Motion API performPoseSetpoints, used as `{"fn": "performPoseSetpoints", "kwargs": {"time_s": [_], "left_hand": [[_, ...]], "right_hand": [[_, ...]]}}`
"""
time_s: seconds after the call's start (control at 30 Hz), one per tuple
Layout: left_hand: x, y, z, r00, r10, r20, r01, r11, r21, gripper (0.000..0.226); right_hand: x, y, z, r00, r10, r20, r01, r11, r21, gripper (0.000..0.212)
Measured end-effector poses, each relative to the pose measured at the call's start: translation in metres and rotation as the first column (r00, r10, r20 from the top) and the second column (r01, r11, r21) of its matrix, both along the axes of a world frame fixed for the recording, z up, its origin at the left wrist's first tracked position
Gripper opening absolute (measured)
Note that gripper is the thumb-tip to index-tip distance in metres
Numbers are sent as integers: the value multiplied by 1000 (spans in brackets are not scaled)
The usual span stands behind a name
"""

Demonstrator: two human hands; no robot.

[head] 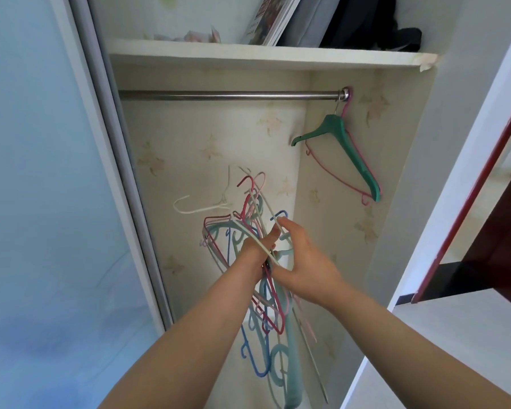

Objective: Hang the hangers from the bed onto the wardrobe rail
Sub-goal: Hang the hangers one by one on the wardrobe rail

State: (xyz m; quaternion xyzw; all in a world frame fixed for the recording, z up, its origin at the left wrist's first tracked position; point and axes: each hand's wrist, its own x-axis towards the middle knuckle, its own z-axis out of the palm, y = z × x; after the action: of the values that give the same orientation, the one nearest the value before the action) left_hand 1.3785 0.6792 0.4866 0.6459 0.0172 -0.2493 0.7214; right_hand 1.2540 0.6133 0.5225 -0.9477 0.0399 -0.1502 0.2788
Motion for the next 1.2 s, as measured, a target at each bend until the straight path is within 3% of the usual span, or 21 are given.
{"fn": "performPoseSetpoints", "kwargs": {"time_s": [0.17, 0.23, 0.3, 0.37, 0.47, 0.57, 0.63, 0.77, 0.9, 1.07, 1.2], "left_hand": [[-4, -3, 5, 1000, 9, 14, -10, 1000, 18, 45], [-7, 2, 2, 996, -32, 89, 25, 997, 78, 50], [-11, 2, -11, 990, -60, 129, 58, 998, 24, 55], [-20, 1, -17, 973, -94, 211, 82, 994, 66, 76], [-12, -4, -16, 982, 84, 169, -104, 988, 115, 42], [-8, 1, -20, 988, 87, 130, -109, 978, 177, 80], [-9, 8, -21, 990, 72, 122, -95, 976, 197, 91], [2, 15, -25, 994, -3, 112, -19, 980, 197, 62], [11, 17, -22, 997, -15, 76, 4, 989, 148, 53], [23, 17, -5, 998, -18, 68, 15, 999, 45, 52], [29, 20, 11, 994, -49, 95, 50, 999, -8, 50]], "right_hand": [[-1, 6, -5, 998, 18, 59, -16, 1000, -23, 85], [0, 13, -3, 999, -24, 35, 20, 994, 107, 85], [0, 25, 0, 1000, -3, 22, -4, 950, 311, 82], [3, 36, 2, 999, 2, 53, -30, 849, 527, 76], [10, 35, 18, 991, -109, 82, 15, 683, 730, 68], [13, 10, 45, 973, -201, 114, -20, 419, 908, 38], [15, -15, 56, 967, -221, 127, -54, 311, 949, 20], [24, -53, 54, 970, -243, 10, 56, 260, 964, 18], [38, -76, 51, 962, -272, 8, 32, 140, 990, 6], [63, -103, 82, 962, -251, 112, -99, 66, 993, 8], [94, -116, 95, 969, -220, 115, -104, 60, 993, 8]]}}
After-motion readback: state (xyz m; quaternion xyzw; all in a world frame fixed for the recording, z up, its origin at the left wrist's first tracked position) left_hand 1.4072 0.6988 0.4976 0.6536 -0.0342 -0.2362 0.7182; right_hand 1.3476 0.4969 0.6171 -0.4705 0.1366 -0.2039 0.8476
